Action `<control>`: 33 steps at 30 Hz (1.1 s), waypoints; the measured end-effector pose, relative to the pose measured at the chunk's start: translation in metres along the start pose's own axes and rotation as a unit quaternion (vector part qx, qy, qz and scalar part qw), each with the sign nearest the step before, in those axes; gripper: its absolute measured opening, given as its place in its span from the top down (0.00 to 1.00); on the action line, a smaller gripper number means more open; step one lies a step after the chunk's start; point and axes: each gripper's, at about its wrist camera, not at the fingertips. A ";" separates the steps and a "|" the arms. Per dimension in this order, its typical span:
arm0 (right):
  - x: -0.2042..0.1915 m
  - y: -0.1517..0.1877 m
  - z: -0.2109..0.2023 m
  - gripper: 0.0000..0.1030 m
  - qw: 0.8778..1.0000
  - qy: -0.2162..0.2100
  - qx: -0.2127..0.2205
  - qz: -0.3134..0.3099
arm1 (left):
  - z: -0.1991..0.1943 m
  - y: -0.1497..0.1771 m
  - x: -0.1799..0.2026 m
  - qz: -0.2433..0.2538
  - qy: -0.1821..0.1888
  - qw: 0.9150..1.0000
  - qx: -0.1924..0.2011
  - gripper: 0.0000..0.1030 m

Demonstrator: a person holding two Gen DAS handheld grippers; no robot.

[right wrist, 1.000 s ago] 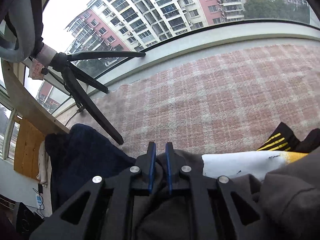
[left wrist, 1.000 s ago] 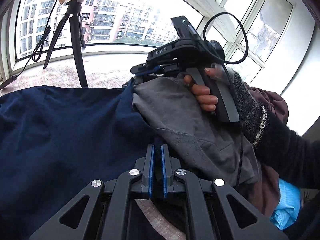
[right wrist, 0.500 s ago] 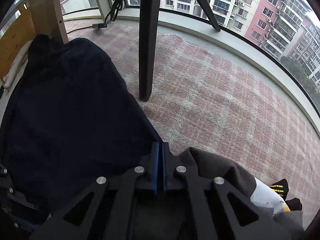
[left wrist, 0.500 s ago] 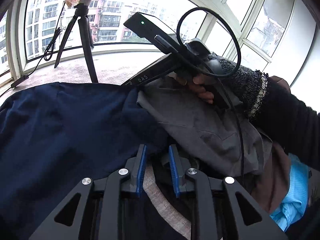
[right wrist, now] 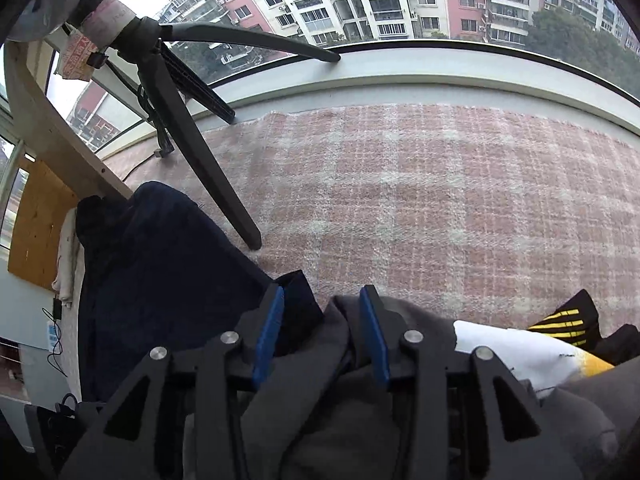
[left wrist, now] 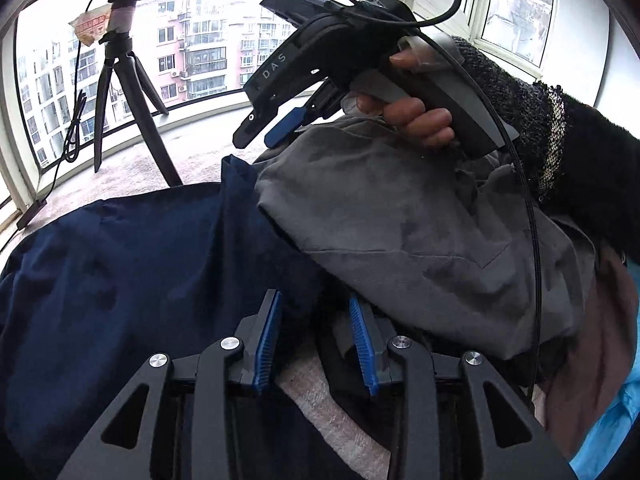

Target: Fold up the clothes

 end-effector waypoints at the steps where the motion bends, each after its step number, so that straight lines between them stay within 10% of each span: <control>1: -0.002 0.000 0.003 0.62 1.000 0.000 -0.005 0.002 | 0.000 -0.001 0.000 -0.004 0.001 1.000 0.003 0.88; 7: -0.026 -0.007 0.022 0.67 0.999 0.023 -0.009 -0.023 | -0.003 -0.006 -0.006 -0.023 0.014 0.999 0.020 0.92; 8: -0.031 -0.007 0.026 0.96 0.999 0.038 -0.008 -0.029 | -0.008 -0.007 -0.008 -0.028 0.014 0.999 0.026 0.93; 14: -0.050 0.000 -0.028 0.96 0.993 0.025 0.109 -0.020 | -0.036 -0.005 -0.024 -0.101 0.027 0.993 0.062 0.93; 26: -0.220 -0.083 0.039 0.96 0.978 0.002 0.066 -0.198 | -0.061 0.045 -0.083 -0.345 -0.056 0.932 0.092 0.92; 33: -0.203 -0.060 0.029 0.79 0.988 -0.011 0.062 -0.139 | -0.074 0.068 -0.110 -0.377 -0.094 0.918 0.074 0.90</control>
Point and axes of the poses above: each gripper's, at about its wrist camera, not at the fingertips, and z roughly the way its jaws point, x to its right, y to its underside, and after that the axes turned 13 degrees about -z, right-handed
